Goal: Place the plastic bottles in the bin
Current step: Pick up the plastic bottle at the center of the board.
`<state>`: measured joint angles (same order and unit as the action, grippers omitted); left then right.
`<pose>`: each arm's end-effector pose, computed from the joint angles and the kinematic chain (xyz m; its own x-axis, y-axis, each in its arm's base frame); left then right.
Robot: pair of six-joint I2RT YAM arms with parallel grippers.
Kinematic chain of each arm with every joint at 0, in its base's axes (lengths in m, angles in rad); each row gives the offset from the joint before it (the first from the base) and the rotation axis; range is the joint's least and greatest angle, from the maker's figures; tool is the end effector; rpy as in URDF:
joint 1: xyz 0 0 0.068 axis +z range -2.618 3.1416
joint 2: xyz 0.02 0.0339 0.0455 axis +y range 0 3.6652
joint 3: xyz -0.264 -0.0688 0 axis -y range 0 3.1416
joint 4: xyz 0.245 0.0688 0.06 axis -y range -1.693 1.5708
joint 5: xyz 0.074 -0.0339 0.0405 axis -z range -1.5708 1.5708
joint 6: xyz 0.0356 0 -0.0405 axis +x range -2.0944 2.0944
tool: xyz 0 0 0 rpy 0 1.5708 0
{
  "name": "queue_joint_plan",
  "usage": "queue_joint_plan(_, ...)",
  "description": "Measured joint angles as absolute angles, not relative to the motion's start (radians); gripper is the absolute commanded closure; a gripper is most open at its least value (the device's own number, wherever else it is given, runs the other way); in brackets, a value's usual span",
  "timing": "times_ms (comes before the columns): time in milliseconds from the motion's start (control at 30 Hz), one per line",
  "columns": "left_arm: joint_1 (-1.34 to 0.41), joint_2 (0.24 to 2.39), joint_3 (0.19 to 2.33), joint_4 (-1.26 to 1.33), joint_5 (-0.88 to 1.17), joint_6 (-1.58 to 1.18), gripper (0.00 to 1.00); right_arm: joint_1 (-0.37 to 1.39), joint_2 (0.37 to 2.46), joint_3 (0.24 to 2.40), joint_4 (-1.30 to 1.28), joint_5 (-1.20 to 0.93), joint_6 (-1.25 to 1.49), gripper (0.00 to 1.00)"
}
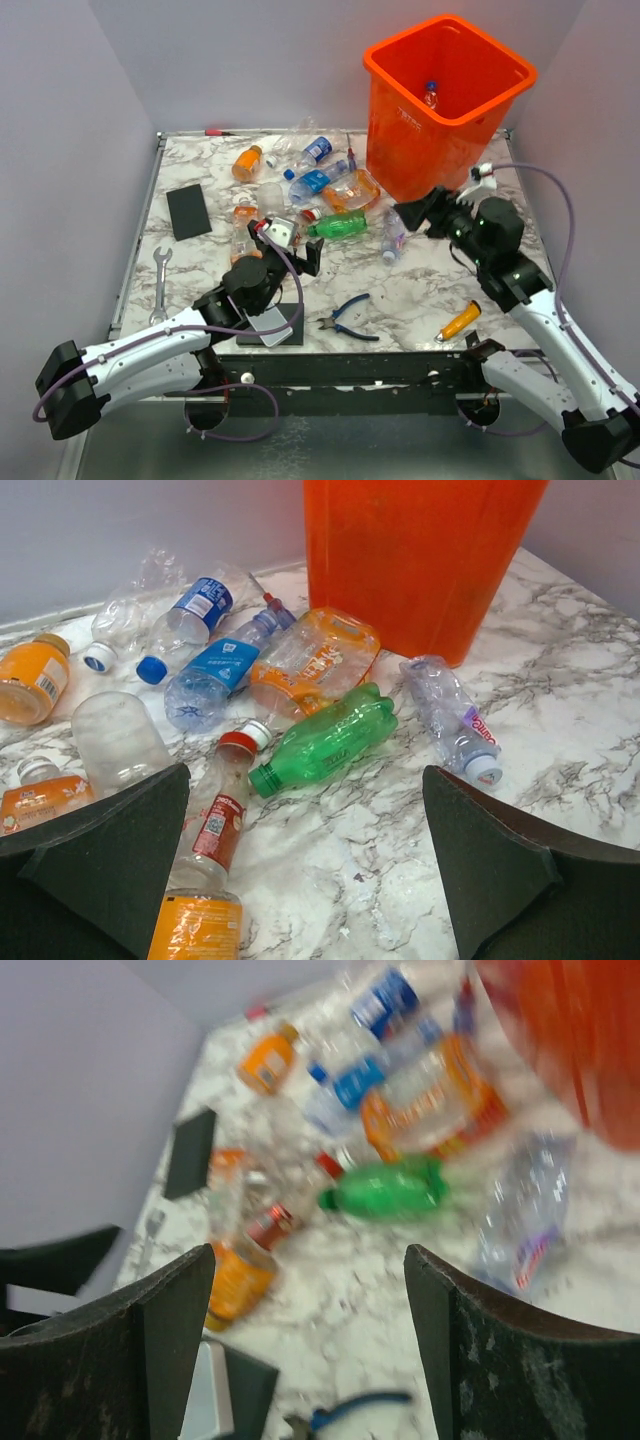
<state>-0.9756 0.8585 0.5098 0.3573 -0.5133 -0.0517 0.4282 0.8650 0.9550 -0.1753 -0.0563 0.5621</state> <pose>0.1284 -0.1585 0.2869 -0.0182 -0.0534 -0.9984 0.4457 0.8935 -0.0559 0.1779 0.0834 0.3869 -0.3137 0.4417 -0.8405 -0.3526 0.7677 0.5351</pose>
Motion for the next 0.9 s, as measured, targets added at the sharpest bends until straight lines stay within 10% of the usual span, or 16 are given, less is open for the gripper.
queue_joint_plan(267, -0.976, 0.872, 0.511, 0.349, -0.533, -0.051, 0.01, 0.429, 0.816, 0.621, -0.233, 0.027, 0.678, 0.19)
queue_joint_plan(900, -0.978, 0.884, 0.516, 0.317, -0.506, -0.051, 0.01, 0.429, 1.381, 0.654, -0.093, 0.123, 0.704, 0.26)
